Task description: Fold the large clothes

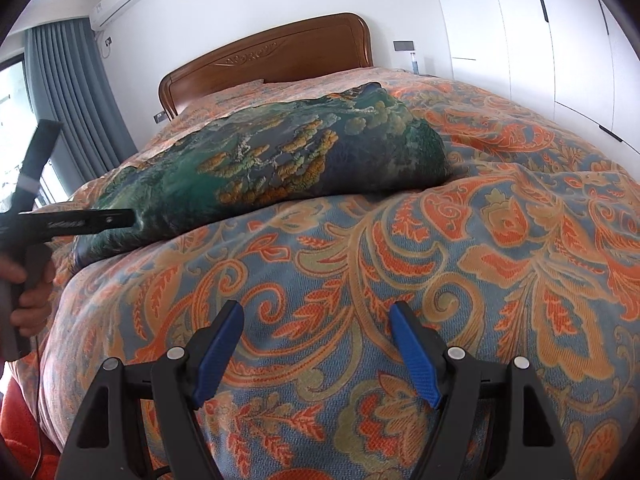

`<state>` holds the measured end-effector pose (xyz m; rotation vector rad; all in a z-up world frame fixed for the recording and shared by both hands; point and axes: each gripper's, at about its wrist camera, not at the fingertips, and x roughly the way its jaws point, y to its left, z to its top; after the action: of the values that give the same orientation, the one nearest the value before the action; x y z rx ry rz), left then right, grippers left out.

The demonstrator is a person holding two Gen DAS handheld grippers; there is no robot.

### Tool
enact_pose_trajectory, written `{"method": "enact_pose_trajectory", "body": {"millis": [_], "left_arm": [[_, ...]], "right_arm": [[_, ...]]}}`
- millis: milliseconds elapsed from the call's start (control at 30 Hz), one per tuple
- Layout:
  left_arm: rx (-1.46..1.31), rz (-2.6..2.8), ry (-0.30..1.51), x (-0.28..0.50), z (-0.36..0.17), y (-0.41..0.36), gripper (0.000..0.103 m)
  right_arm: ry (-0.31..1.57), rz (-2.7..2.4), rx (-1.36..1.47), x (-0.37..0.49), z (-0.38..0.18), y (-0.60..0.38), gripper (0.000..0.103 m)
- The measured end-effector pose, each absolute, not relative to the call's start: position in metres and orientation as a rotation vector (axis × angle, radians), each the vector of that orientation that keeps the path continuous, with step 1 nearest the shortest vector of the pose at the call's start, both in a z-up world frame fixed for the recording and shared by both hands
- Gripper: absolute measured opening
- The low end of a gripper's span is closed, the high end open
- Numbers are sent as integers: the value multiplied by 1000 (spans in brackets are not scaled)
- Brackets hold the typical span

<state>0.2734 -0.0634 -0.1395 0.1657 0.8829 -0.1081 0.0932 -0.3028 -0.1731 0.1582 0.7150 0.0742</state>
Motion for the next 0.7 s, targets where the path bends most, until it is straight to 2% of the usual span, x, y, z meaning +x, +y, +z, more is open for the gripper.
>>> {"method": "enact_pose_trajectory", "body": {"millis": [367, 567, 700], "left_arm": [[111, -103, 910, 258, -146, -56, 97], [24, -129, 997, 238, -179, -48, 99], [-9, -98, 965, 226, -196, -42, 103]], "right_arm": [[738, 57, 137, 93, -181, -298, 77], [742, 53, 138, 95, -183, -295, 78], [754, 52, 128, 97, -187, -294, 80]]}}
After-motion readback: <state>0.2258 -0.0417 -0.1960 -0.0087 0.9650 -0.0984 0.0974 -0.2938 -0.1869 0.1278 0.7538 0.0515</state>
